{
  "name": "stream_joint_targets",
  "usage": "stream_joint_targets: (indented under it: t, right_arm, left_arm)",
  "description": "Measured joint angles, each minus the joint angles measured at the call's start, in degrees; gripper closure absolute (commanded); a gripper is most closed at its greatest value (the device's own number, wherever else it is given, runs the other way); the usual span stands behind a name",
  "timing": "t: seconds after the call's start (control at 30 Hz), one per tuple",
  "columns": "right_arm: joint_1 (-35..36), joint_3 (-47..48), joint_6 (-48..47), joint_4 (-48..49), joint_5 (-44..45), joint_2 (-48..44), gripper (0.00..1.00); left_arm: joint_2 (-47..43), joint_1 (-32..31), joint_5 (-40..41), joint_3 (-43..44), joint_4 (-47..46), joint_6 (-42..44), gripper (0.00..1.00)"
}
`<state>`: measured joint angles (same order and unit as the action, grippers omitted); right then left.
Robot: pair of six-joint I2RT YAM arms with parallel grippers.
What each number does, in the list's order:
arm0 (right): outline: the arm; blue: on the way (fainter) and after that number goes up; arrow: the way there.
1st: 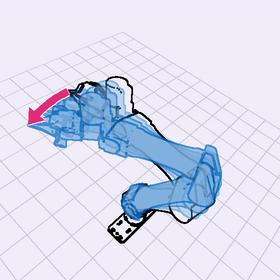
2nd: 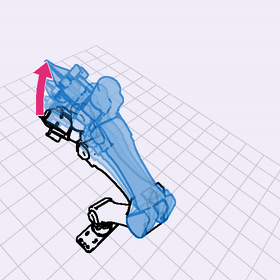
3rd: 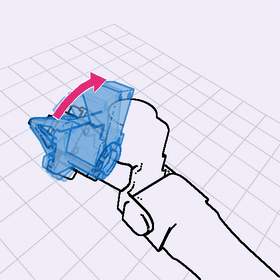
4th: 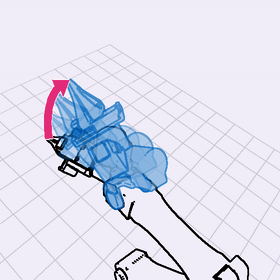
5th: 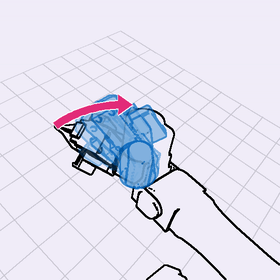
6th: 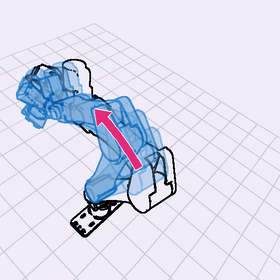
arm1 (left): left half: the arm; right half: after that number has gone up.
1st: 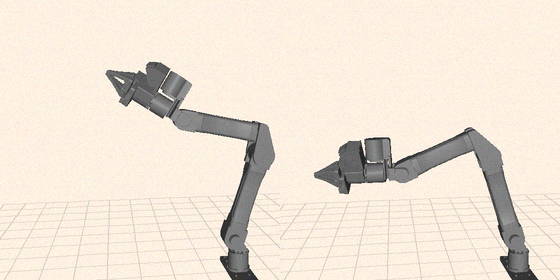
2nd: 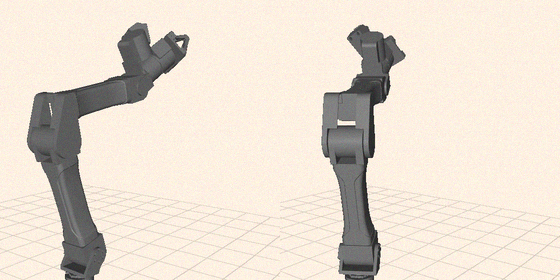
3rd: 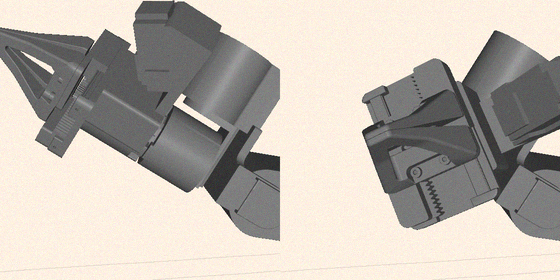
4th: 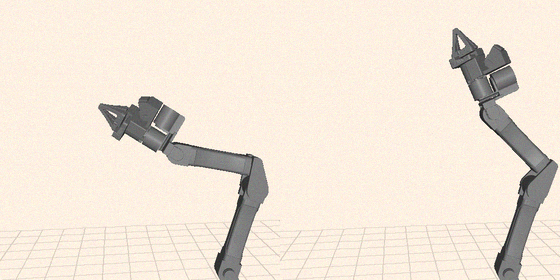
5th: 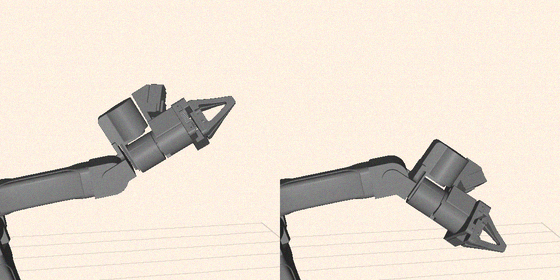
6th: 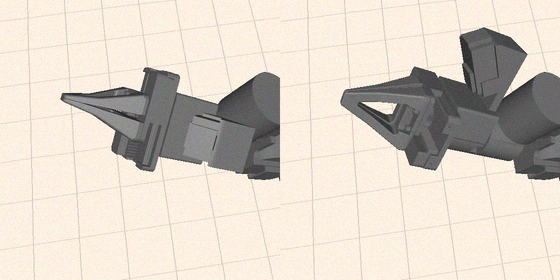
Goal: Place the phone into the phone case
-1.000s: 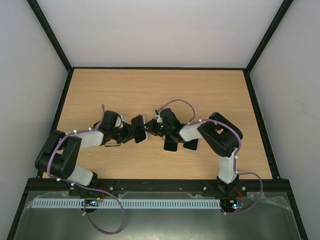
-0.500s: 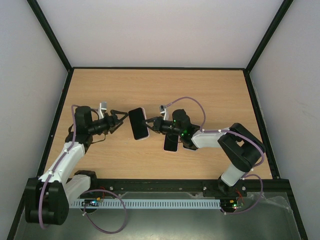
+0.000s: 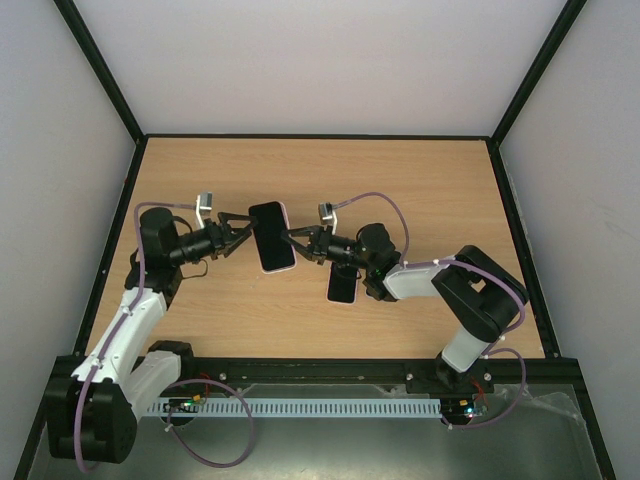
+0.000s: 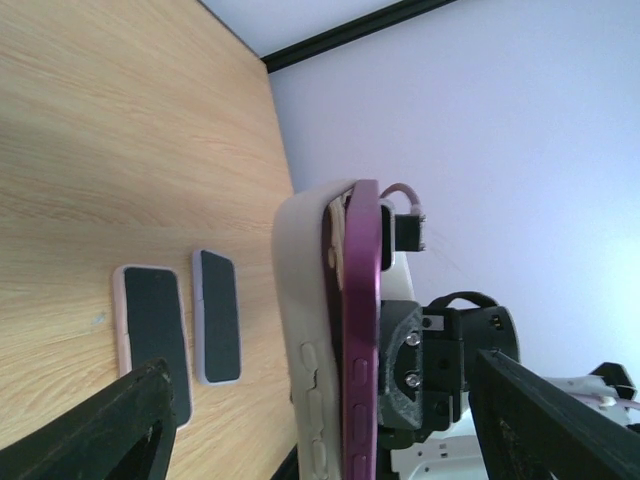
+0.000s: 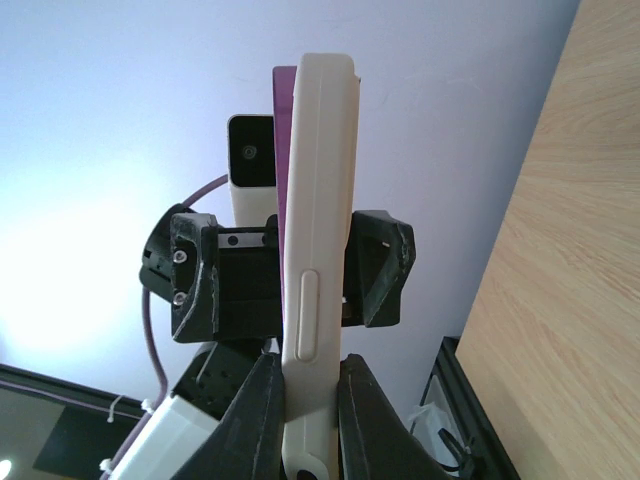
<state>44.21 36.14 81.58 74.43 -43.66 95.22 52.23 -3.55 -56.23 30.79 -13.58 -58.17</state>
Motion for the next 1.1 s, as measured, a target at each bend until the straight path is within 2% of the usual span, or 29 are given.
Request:
stream_joint_targets:
  t: [0.13,0.3,0.47,0.53,0.63,0.8,1.0,1.1]
  right_arm:
    - [0.00,0.00,1.75,1.53,-0.63,0.00,0.90]
    - [0.00,0.00,3.39,3.65,-1.25,0.00,0.88]
    - [0.02,0.00,4.87,5.33,-1.73,0.00,0.82]
    - [0.07,0.00,5.20,5.88,-2.08,0.00,0.80]
    - [0.09,0.00,5.53,6.16,-2.71,0.04,0.79]
    - [0.09,0.00,6.01,5.99,-2.93,0.59,0.84]
    - [0.09,0.00,6.05,5.35,-2.95,1.05,0.86]
    - [0.13,0.00,6.14,5.57,-3.06,1.05,0.86]
  left_arm:
    - [-0.81,0.00,-0.98,-1.57,-6.36,-4.26,0.38]
    - [-0.87,-0.02,-1.68,-3.69,-14.08,-9.66,0.60]
    - [-0.37,-1.01,-1.51,-4.39,-17.86,-12.52,0.71]
    - [-0.04,-1.86,-0.68,-4.31,-17.73,-12.28,0.72]
    - [0.94,-3.45,1.29,-2.73,-12.63,-9.09,0.72]
    - [1.86,-4.87,4.20,0.04,-4.66,-4.39,0.71]
    - [1.53,-4.96,4.70,0.26,-3.30,-4.46,0.55]
    - [0.50,-5.09,3.91,-1.01,-7.69,-8.00,0.52]
